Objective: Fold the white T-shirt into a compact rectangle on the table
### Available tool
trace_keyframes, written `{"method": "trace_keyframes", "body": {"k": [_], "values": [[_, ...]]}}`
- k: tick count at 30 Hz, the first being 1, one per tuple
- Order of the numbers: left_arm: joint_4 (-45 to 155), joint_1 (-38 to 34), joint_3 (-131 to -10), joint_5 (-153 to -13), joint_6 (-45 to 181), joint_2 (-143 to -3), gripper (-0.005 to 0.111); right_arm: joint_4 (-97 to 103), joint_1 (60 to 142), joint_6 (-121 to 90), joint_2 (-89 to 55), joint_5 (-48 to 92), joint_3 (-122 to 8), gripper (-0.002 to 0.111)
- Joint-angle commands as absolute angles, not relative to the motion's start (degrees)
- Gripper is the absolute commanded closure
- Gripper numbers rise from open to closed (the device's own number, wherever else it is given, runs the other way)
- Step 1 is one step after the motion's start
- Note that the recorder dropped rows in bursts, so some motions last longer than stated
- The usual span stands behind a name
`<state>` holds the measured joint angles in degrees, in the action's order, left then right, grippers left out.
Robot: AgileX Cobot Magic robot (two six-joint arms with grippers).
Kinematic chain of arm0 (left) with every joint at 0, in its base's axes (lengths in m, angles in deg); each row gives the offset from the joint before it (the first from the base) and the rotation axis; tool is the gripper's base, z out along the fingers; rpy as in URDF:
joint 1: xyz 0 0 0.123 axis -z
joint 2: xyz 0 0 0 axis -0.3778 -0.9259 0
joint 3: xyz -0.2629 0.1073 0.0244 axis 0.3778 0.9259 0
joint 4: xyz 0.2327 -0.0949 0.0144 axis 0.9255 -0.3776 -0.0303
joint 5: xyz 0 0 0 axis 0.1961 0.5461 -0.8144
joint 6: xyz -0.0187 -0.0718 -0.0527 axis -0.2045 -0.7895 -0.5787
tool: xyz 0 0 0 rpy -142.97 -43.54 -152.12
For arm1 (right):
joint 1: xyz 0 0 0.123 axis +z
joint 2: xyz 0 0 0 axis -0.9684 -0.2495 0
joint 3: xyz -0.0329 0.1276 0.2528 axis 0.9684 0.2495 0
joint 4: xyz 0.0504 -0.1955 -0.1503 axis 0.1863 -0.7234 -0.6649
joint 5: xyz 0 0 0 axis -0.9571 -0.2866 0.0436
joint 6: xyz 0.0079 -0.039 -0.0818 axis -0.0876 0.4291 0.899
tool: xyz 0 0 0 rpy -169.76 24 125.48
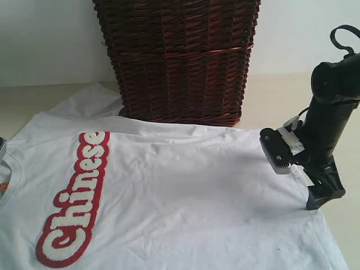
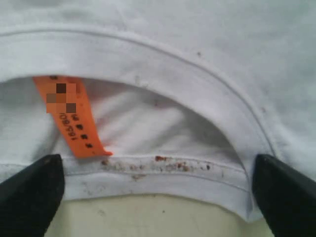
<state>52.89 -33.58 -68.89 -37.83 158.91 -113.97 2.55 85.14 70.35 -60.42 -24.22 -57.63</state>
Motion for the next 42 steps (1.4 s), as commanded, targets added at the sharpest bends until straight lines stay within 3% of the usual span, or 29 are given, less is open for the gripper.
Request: {"method": "trace_keyframes", "body": {"k": [1, 4, 8, 10, 42], "values": [[54.17, -33.5, -68.2, -38.22, 157.92, -114.8, 0.002, 0.86, 84.94, 70.84, -62.19, -19.57, -56.89, 0.014], [54.17, -33.5, -68.2, -38.22, 157.92, -114.8, 0.002, 0.35, 84.94, 70.97, -62.19, -18.94, -56.89, 0.039], [54.17, -33.5, -68.2, -38.22, 157.92, -114.8, 0.002, -0.56, 84.94, 70.81, -62.19, -20.16, -56.89, 0.089], [54.17, -33.5, -68.2, -38.22, 157.92, -114.8, 0.002, -0.66, 84.94, 70.69, -62.19, -20.31, -56.89, 0.108], [54.17, -33.5, -68.2, -38.22, 157.92, -114.8, 0.002, 3.77, 84.94, 70.7, -62.19, -17.88, -56.89, 0.108]]}}
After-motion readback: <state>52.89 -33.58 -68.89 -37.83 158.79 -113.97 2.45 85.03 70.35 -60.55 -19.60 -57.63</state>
